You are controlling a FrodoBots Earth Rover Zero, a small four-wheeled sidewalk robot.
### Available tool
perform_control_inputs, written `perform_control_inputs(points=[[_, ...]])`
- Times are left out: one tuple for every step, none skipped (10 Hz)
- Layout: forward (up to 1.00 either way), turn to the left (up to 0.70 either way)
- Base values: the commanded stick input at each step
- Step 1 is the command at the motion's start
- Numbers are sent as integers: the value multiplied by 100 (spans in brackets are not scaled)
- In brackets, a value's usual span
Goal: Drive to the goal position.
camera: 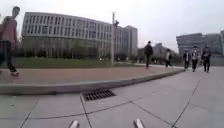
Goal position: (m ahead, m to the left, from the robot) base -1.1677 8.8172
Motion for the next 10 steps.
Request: perform_control_inputs(points=[[0, 70], [0, 70], [0, 70], [0, 70], [0, 70], [0, 70], [0, 70], [0, 70], [0, 70], [0, 70]])
